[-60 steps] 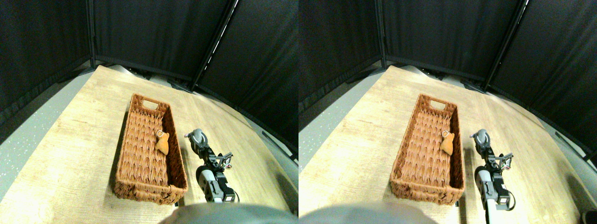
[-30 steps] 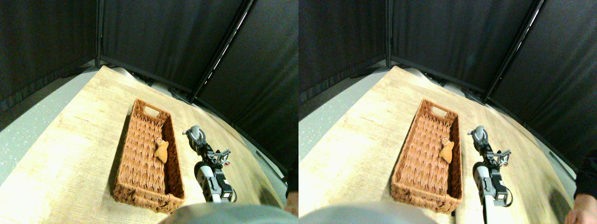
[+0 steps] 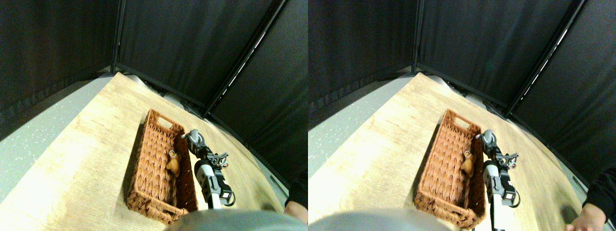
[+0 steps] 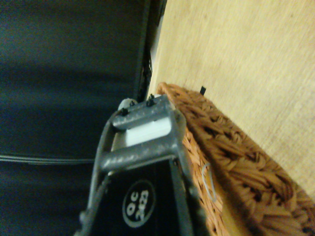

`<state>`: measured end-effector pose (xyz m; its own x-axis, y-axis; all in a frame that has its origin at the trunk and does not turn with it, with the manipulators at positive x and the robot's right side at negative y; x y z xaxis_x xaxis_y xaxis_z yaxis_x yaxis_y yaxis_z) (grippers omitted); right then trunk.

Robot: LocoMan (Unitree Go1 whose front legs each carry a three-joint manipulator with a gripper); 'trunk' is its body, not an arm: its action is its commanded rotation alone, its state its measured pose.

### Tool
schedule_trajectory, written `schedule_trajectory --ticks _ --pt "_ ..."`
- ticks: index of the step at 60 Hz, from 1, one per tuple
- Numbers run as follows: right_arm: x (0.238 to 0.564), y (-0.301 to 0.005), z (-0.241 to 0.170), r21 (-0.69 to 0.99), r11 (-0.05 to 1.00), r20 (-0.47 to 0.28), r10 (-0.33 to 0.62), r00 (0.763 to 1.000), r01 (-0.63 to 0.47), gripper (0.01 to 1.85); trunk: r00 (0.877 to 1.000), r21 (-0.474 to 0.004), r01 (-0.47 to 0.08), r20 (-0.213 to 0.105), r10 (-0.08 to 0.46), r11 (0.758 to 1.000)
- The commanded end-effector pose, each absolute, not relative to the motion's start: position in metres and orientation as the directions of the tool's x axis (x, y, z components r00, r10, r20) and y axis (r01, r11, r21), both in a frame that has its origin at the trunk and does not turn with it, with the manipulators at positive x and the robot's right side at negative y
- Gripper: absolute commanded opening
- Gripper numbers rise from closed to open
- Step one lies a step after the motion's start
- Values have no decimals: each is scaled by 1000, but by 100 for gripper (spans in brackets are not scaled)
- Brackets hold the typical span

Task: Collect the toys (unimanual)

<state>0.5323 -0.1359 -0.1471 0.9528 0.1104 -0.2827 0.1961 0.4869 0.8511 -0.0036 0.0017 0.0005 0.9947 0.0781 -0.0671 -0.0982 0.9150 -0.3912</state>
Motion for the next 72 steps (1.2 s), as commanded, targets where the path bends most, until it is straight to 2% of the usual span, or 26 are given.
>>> schedule_trajectory --ticks 1,10,30,31,33,35,36,38,44,55,60,67,69,72 --pt "537 -129 -144 862 471 -273 125 954 185 6 990 -460 -138 -91 108 877" --pt "541 -116 -145 862 475 -295 190 936 176 6 988 -475 -153 -97 121 866" --pt "541 -105 -154 878 433 -308 181 934 205 6 986 -474 -162 -103 128 865" --pt "540 -105 -154 877 431 -312 173 934 213 12 986 -474 -162 -103 128 865" --pt "539 -106 -153 872 440 -316 169 934 216 38 987 -471 -158 -103 124 868" --pt "537 -106 -153 866 449 -321 165 932 219 56 987 -469 -156 -101 122 870" --pt "537 -106 -153 866 449 -321 165 932 219 56 987 -468 -155 -100 122 870" --pt "536 -107 -152 863 456 -319 160 934 217 73 988 -465 -152 -97 120 872" --pt "535 -113 -152 855 477 -310 158 938 202 86 989 -462 -147 -97 115 875" --pt "539 -132 -145 840 511 -285 125 950 185 79 991 -448 -132 -92 102 884" --pt "542 -145 -141 845 501 -270 95 958 188 70 992 -437 -123 -89 93 891" --pt "545 -172 -137 835 523 -222 36 974 171 54 994 -415 -102 -89 71 904" --pt "543 -180 -136 847 500 -211 4 978 180 50 994 -410 -96 -88 65 907" --pt "539 -188 -133 837 515 -192 -46 980 188 54 995 -400 -86 -86 57 912"
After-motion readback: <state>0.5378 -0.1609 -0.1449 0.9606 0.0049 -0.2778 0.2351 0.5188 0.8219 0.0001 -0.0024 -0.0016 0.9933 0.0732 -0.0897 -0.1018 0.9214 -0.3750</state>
